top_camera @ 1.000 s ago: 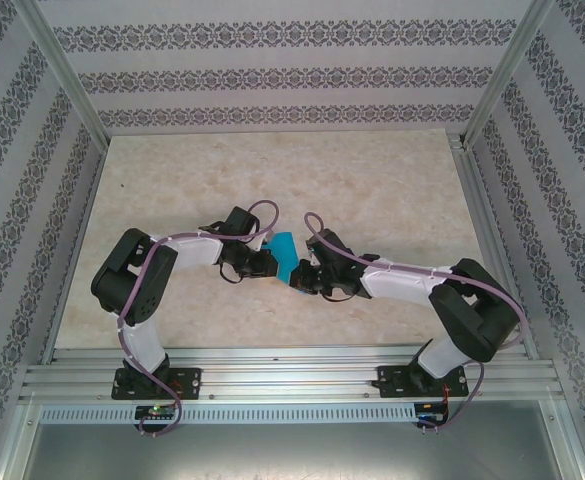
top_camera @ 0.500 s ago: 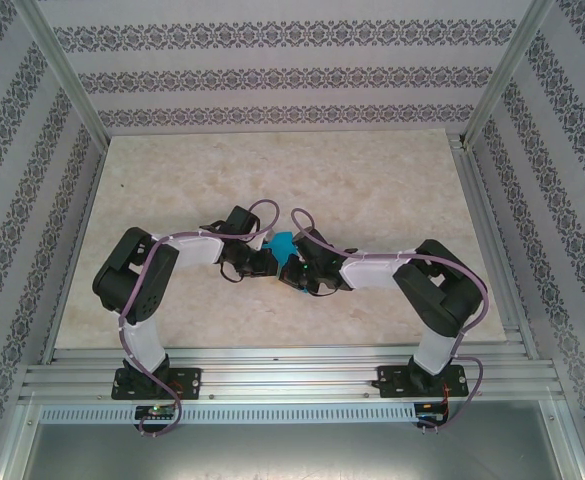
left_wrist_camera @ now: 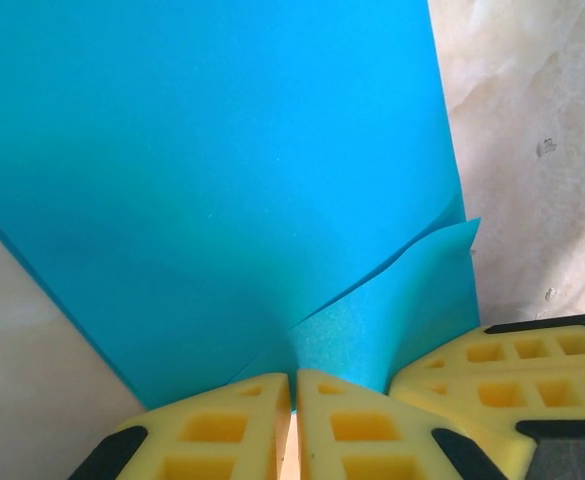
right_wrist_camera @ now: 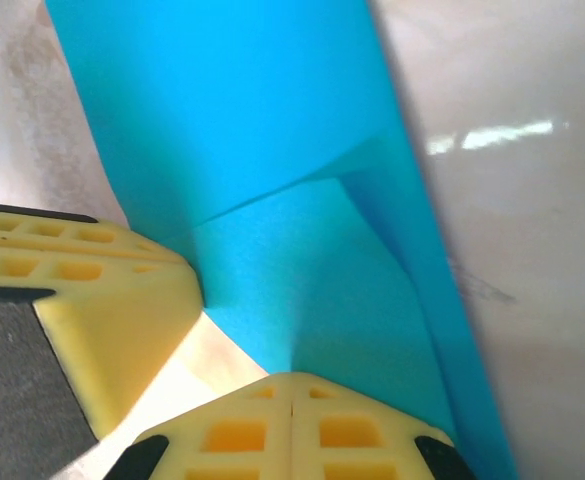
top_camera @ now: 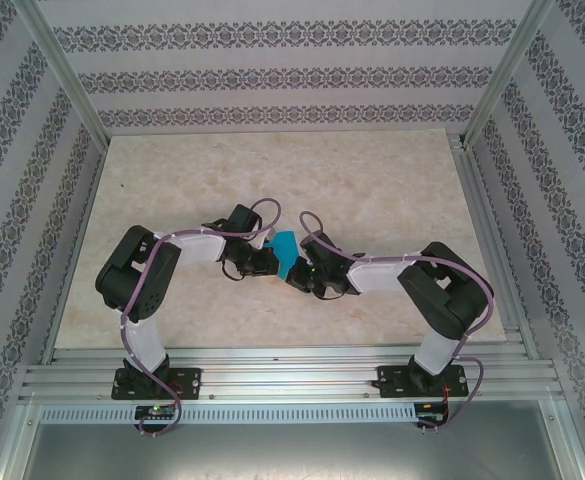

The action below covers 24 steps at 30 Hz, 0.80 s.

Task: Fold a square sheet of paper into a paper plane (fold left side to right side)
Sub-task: Third fold the triangle at the center of the table.

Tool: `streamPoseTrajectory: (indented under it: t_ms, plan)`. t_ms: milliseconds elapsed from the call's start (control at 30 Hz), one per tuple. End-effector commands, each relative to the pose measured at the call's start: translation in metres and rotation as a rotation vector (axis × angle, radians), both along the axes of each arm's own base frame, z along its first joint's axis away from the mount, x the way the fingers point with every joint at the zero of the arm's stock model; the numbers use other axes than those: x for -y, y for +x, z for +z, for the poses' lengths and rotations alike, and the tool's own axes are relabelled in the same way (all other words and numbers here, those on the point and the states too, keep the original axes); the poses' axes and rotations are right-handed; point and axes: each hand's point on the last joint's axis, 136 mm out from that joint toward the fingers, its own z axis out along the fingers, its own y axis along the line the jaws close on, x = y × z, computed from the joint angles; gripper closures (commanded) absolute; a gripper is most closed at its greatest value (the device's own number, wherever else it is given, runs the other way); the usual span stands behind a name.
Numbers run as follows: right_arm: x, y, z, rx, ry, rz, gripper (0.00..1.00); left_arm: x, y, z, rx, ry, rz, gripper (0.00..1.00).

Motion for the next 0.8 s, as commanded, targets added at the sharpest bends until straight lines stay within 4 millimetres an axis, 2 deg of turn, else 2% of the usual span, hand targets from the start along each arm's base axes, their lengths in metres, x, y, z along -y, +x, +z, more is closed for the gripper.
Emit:
streamPoseTrajectory:
  t_ms: [0, 500, 633, 767]
  plan:
    - [0.039, -0.022, -0.026, -0.095, -0.127, -0.05, 1.0, -0.023, 0.006, -0.036, 0.001, 0.157, 0.049, 0.86]
    - [0.077, -0.06, -0.036, -0.148, -0.178, -0.054, 1.0, -0.023, 0.008, -0.035, 0.006, 0.162, 0.049, 0.86]
    - [0.083, -0.062, -0.032, -0.139, -0.194, -0.049, 1.0, -0.018, 0.009, -0.029, 0.012, 0.133, 0.044, 0.85]
    - [0.089, -0.054, -0.015, -0.091, -0.224, -0.032, 1.0, -0.013, 0.011, -0.015, 0.023, 0.101, 0.041, 0.83]
